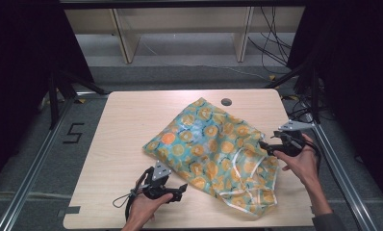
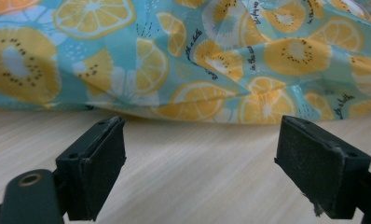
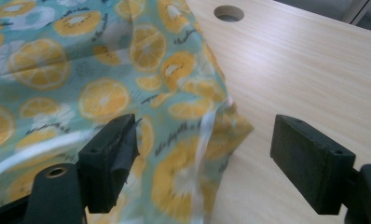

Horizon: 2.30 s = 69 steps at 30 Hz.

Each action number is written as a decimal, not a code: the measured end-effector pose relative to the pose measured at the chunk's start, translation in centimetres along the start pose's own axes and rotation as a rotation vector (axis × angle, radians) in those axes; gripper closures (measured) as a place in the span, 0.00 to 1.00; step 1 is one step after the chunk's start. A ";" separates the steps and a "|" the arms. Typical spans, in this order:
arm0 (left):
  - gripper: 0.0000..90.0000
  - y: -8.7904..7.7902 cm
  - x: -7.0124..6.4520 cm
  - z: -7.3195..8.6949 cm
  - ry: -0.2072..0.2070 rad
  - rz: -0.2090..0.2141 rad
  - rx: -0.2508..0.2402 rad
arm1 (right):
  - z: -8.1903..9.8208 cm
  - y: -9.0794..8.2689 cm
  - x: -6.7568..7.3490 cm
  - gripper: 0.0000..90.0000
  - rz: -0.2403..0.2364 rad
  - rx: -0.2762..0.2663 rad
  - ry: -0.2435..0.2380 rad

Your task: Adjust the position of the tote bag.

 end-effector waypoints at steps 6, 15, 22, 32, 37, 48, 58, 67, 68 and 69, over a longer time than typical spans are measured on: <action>0.16 1.2 0.4 -0.6 -0.019 -0.033 -0.002 | -2.0 2.7 -0.9 0.25 0.003 0.037 -0.043; 0.16 1.4 1.6 -0.6 0.036 -0.092 0.034 | -2.4 6.4 -1.6 0.31 -0.018 0.126 -0.060; 0.22 2.5 1.0 -1.1 -0.034 -0.076 0.003 | -1.3 7.7 -1.6 0.69 -0.046 0.133 -0.075; 0.83 3.1 3.0 -1.3 0.065 -0.133 -0.016 | 0.4 7.9 0.2 1.00 -0.094 0.202 -0.123; 0.97 3.1 3.7 -1.3 0.119 -0.132 0.000 | 0.7 7.5 0.5 1.00 -0.098 0.219 -0.134; 0.99 3.7 7.3 -2.9 0.095 -0.140 -0.001 | 2.6 4.2 3.6 1.00 -0.182 0.198 -0.172; 0.99 5.4 12.6 -5.4 0.046 -0.167 -0.004 | 3.2 2.7 7.5 1.00 -0.261 0.168 -0.232; 0.99 6.4 14.0 -7.4 -0.059 -0.114 -0.016 | 3.4 3.8 10.1 1.00 -0.303 0.170 -0.243; 0.99 6.3 13.9 -7.2 -0.064 -0.112 -0.011 | 3.5 3.6 9.9 1.00 -0.299 0.190 -0.255; 0.99 5.9 14.0 -7.0 -0.041 -0.115 0.003 | 3.5 3.7 9.9 1.00 -0.293 0.178 -0.251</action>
Point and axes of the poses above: each handheld gripper's, and its own axes: y roughly forward along the jaws, z roughly out of its underside, x roughly to its left, the point moved 8 cm from there along y, roughly forward along the jaws, and after that the axes turned 5 degrees about -z, right-handed, at the moved point
